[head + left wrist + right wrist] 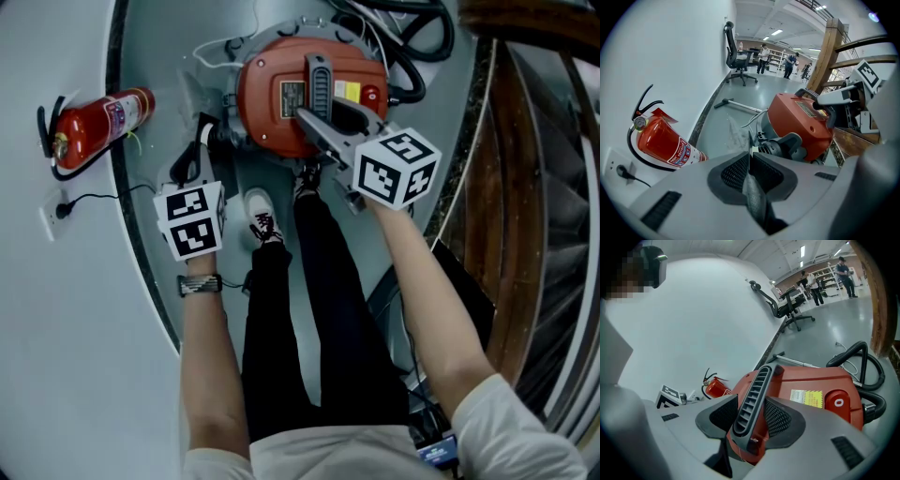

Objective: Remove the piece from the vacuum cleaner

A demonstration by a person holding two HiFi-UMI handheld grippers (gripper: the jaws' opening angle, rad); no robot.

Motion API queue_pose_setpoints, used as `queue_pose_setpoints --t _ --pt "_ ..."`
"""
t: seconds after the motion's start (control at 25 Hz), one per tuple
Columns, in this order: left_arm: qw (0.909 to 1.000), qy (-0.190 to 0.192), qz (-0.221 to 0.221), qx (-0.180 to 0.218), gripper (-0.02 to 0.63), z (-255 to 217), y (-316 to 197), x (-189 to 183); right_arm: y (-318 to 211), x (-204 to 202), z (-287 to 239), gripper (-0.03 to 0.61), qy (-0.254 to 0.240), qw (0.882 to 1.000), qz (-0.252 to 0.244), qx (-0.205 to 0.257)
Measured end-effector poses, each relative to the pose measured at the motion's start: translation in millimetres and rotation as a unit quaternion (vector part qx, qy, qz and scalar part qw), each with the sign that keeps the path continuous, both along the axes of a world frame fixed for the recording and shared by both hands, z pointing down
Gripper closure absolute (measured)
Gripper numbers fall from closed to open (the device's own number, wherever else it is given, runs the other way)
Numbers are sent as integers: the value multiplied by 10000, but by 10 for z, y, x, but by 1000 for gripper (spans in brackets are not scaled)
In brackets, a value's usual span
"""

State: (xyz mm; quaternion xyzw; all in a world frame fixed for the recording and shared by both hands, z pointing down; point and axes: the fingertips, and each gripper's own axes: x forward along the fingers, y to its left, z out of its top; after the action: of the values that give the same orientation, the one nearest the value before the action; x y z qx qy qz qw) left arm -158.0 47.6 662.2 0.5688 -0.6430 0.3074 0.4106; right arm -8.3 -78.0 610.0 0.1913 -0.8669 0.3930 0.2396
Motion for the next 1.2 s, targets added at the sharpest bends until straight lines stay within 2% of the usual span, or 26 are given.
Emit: queue_pose_setpoints --t 0.16,0.28,0.52,0.8,0.96,1.2 --pt "9997 203 -74 102 571 -11 -17 12 -1 2 -12 396 10 10000 27 75" --pt "9994 234 53 243 559 -10 -11 20 -7 8 -19 396 14 9999 41 162" --pt "9987 193 451 126 496 7 23 71 -7 8 -14 396 24 9999 24 150" --pt "9980 -41 633 -70 486 41 114 115 -7 6 -12 396 35 9998 23 170" --pt "9983 -94 539 -218 488 84 243 96 -4 6 -13 396 43 9998 20 184" --pt "9990 -76 378 -234 488 134 244 116 -11 1 -16 396 48 9998 29 201"
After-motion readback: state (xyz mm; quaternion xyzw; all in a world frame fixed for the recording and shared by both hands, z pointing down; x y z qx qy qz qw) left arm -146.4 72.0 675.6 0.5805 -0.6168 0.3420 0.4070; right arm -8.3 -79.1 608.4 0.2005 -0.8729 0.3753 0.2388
